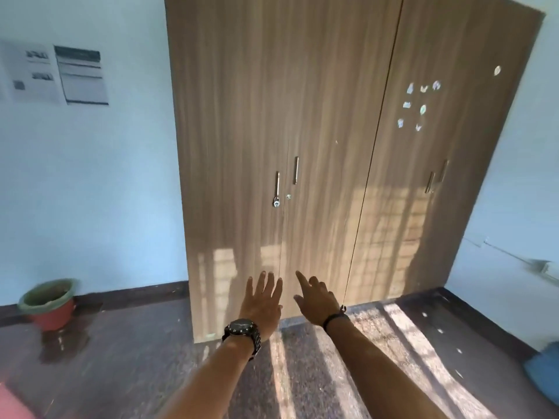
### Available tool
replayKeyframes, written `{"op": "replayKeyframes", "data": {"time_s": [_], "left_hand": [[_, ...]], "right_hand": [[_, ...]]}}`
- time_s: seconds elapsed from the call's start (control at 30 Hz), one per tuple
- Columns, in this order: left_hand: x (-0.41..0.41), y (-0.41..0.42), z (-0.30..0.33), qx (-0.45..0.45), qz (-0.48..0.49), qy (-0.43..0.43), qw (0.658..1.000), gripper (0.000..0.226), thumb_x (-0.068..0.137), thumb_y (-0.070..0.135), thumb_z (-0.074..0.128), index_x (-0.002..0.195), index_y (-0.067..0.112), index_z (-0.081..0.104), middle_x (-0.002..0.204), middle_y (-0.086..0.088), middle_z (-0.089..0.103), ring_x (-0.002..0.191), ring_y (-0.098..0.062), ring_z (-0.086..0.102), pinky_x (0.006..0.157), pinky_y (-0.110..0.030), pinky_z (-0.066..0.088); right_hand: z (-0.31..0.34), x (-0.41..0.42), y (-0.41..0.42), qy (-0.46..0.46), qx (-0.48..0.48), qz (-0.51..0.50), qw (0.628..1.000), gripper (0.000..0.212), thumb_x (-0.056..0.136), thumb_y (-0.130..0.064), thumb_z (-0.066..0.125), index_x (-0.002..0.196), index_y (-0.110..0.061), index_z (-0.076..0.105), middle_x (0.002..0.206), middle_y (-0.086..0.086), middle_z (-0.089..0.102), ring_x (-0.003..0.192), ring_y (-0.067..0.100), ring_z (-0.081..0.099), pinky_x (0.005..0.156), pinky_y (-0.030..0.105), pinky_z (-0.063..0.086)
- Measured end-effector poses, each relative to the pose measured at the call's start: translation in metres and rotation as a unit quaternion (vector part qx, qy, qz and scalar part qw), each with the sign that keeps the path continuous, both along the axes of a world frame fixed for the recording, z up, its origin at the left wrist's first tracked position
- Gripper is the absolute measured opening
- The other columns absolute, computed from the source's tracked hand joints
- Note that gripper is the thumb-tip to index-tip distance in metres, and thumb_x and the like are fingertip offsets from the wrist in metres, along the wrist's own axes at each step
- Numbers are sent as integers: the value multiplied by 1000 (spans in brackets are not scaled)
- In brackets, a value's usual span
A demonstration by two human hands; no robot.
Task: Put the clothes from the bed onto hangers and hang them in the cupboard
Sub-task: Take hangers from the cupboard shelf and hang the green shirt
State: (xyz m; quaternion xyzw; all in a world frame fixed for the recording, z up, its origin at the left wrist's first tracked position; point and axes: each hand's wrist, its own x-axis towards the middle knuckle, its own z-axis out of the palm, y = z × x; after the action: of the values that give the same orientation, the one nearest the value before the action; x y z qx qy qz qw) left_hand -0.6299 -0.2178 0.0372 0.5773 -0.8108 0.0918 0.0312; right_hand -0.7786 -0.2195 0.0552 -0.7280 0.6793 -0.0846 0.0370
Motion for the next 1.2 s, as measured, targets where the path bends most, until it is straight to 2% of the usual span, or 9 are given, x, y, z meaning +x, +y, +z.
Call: {"op": "replayKeyframes", "data": {"time_s": [0.3,0.53,0.77,0.87,0.93,1.0,1.07,1.13,1.2], "left_hand": [[-49,-240,63,-74,-16,63,995,61,102,34,25,152,16,-5,160,-9,-7,147,-26,-10,117,-45,-6],[-67,-388,88,-107,-13,236,966,64,100,30,42,152,17,7,160,-4,5,147,-22,1,118,-30,7],[-79,-535,114,-125,22,270,955,61,99,21,42,151,16,10,158,-5,12,147,-22,5,117,-31,12],[-90,-593,125,-137,29,276,951,58,98,14,41,150,14,14,155,-4,21,143,-19,16,115,-25,16],[-94,-626,125,-120,44,310,942,54,98,12,41,148,13,21,151,-4,28,138,-18,27,109,-22,25],[-95,-652,122,-92,57,362,926,48,99,11,42,145,12,29,144,-4,38,123,-15,43,94,-16,37],[-95,-678,116,-85,64,412,905,39,99,14,43,138,13,37,129,4,45,103,-8,47,78,-12,37],[-94,-704,112,-91,75,485,867,29,99,18,47,127,14,49,113,9,47,98,-6,47,76,-15,36],[-95,-730,106,-75,80,522,846,15,97,19,51,106,14,61,95,7,58,89,-11,59,67,-11,38]], "right_hand": [[58,-42,-223,1,-80,-16,997,63,101,-34,38,153,-23,5,144,11,34,126,29,41,97,41,44],[71,-62,-375,-49,-113,10,992,63,99,-30,44,152,-23,10,145,8,33,125,26,43,99,37,45],[84,-67,-538,-118,-120,59,984,65,97,-21,49,151,-22,13,148,10,29,130,27,40,103,36,44],[91,-71,-602,-132,-113,83,981,65,94,-9,47,150,-19,16,150,10,27,132,29,37,105,36,41],[89,-73,-645,-150,-107,89,979,65,92,-2,45,149,-15,19,150,10,27,135,29,33,106,34,38],[84,-72,-679,-178,-96,91,975,64,89,2,44,148,-11,23,147,12,32,133,28,35,106,31,38],[74,-68,-711,-189,-88,97,973,64,88,1,44,148,-11,23,139,11,38,124,27,43,101,31,43],[66,-62,-738,-192,-104,100,971,59,92,-5,44,147,-13,25,136,11,40,118,28,48,98,35,46],[55,-52,-760,-202,-131,111,964,47,97,-17,45,143,-16,32,139,8,42,120,27,50,101,37,45]]}}
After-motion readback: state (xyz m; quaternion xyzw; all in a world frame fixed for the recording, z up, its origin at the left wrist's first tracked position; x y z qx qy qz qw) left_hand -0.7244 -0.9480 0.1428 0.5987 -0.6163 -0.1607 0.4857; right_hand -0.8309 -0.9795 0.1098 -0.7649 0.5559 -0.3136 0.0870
